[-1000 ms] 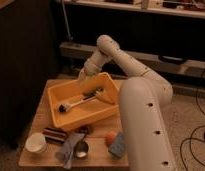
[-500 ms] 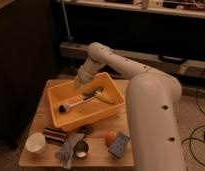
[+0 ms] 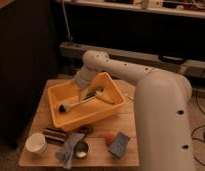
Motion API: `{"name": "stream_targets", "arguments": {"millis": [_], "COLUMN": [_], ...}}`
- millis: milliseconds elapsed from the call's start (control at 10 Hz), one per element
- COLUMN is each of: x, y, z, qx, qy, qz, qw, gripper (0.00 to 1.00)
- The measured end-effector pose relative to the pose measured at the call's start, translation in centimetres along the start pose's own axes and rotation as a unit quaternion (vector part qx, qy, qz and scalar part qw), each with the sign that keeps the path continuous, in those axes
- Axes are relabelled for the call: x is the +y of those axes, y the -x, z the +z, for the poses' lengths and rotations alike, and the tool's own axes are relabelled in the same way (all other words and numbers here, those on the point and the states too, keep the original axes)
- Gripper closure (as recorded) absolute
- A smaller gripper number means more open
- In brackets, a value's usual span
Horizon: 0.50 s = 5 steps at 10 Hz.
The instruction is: Place brush in table surface
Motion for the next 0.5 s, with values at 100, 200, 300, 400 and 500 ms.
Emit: {"name": "stream_targets", "arguments": {"millis": [100,200,300,400,500], "x": [-0.5,-1.4,-2.0,-2.5,-2.4], "y": [-0.2,0.0,0.5,0.5,0.6], "z": [1.1,2.3,3.3,4.3,4.9], "qx": [-0.001,0.000,-0.002,-0.004,-0.004], "qy": [0.011,0.024,0.033,0.045,0.053], "qz": [0.011,0.020,0.024,0.031,0.034], "qw": [0.9999,0.9995,0.9992,0.9985,0.9980], "gripper": [0.20,0.20,0.20,0.20,0.20]}}
